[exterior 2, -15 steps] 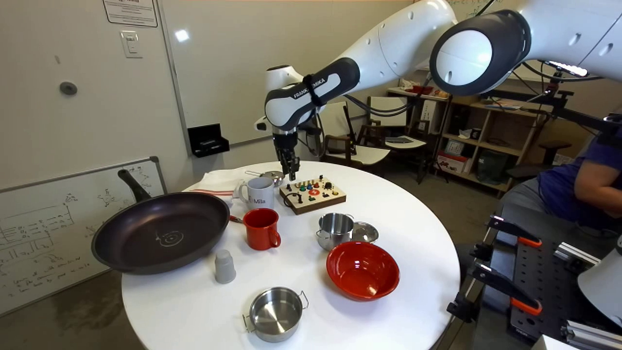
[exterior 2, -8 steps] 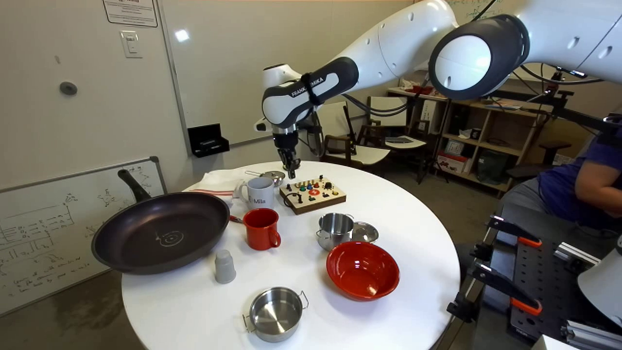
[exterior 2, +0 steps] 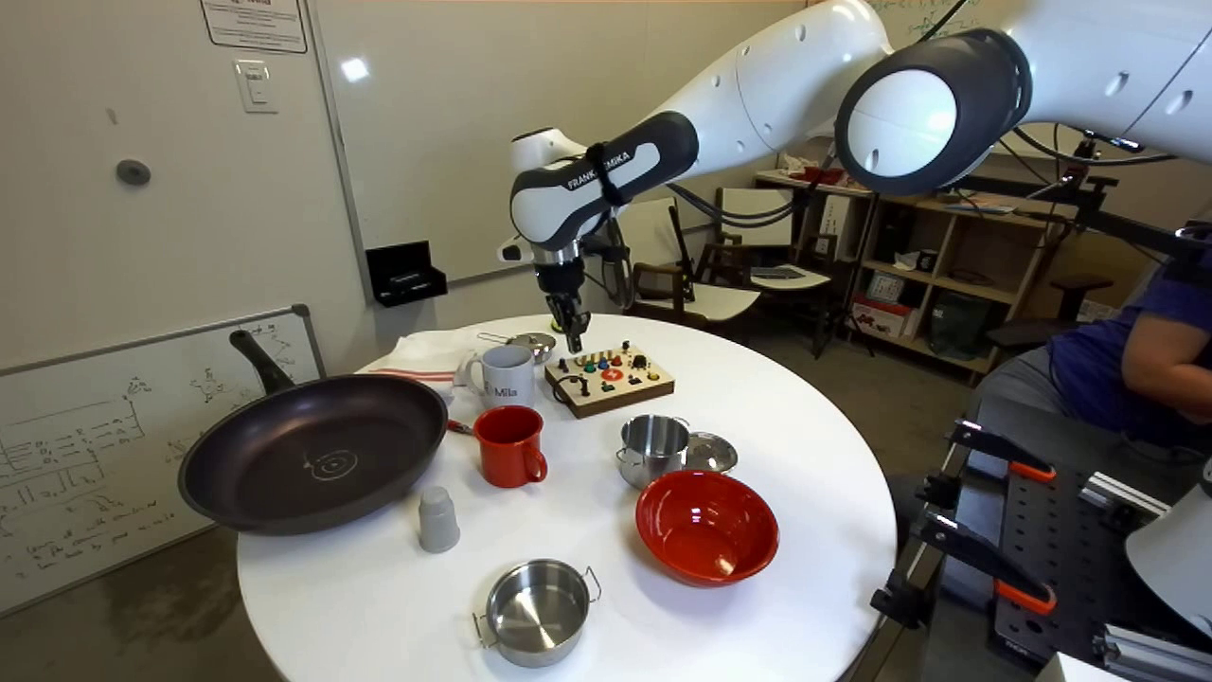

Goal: Press the button on the object on the table.

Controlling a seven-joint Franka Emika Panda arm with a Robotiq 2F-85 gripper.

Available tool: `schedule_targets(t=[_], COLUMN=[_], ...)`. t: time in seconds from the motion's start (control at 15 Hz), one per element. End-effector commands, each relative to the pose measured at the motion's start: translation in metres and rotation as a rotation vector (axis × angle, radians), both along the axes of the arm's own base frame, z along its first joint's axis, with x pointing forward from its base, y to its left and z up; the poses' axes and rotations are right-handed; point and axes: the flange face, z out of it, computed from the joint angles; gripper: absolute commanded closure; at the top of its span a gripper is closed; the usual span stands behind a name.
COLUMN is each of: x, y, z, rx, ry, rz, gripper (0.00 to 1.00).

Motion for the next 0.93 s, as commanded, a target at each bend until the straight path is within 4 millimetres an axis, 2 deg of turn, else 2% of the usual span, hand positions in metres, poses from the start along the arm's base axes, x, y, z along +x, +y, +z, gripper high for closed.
schedule_targets(t=[0.0,0.53,0.87], x=[0.000,-0.004,-0.003], y=[0.002,0.003,0.005], z=[-0.004,-0.021,-0.022], rx=[-0.003,0.003,0.006], ry=[0.019,0.031,0.024], rz=[-0.002,0.013,0.018], gripper=[0.95,0.95,0.95])
